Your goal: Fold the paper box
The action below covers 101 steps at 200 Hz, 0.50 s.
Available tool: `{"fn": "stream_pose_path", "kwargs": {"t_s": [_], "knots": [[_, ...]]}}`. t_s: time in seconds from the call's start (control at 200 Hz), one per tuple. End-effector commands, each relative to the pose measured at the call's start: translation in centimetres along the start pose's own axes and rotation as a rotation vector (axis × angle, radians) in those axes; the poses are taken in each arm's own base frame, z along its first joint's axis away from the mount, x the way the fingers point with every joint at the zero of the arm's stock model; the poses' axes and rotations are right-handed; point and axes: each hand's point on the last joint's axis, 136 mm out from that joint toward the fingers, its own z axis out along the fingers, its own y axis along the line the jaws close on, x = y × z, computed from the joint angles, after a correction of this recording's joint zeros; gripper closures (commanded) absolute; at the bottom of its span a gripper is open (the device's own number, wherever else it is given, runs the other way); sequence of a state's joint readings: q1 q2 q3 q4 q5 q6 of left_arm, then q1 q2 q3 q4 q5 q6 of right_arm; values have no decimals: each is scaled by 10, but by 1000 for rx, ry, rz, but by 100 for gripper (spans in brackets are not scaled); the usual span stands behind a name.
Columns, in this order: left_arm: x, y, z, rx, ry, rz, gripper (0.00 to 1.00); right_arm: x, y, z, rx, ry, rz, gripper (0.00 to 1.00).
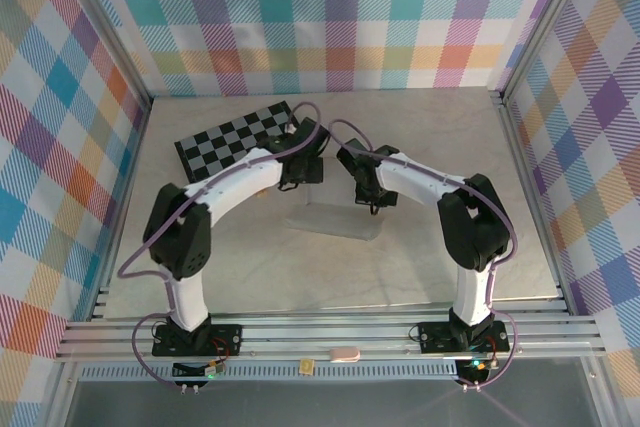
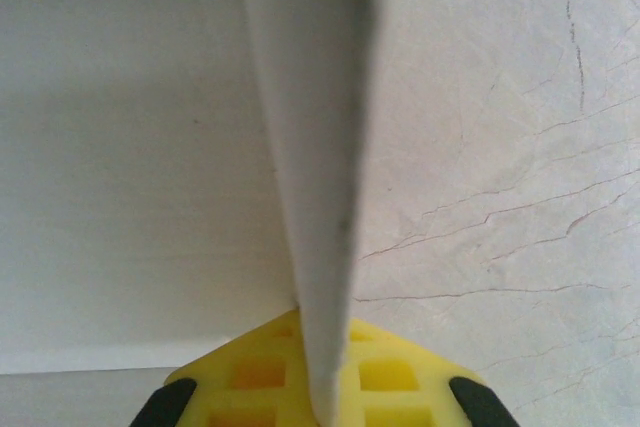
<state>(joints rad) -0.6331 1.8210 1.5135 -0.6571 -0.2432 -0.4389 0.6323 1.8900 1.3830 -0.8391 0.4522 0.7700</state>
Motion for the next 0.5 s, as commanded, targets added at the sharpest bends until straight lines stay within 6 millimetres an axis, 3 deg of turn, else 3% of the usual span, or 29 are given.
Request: {"fn": "stream_pose_path", "kwargs": {"t_s": [0.0, 0.165, 0.24, 0.375, 0.5], "knots": [[-5, -7, -25, 113, -21, -53, 38, 4, -4, 5, 7, 48, -11, 100], [-16, 5, -49, 115, -81, -60, 39, 4, -12, 3, -5, 105, 66, 100], [-19, 9, -59, 117, -100, -61, 39, 8, -28, 2, 41, 167, 161, 100], [-22, 16, -74, 115, -114, -72, 39, 23, -51, 6, 33, 315, 469, 100], [-23, 20, -82, 109, -116, -77, 39, 32, -59, 3, 51, 429, 733, 100]]}}
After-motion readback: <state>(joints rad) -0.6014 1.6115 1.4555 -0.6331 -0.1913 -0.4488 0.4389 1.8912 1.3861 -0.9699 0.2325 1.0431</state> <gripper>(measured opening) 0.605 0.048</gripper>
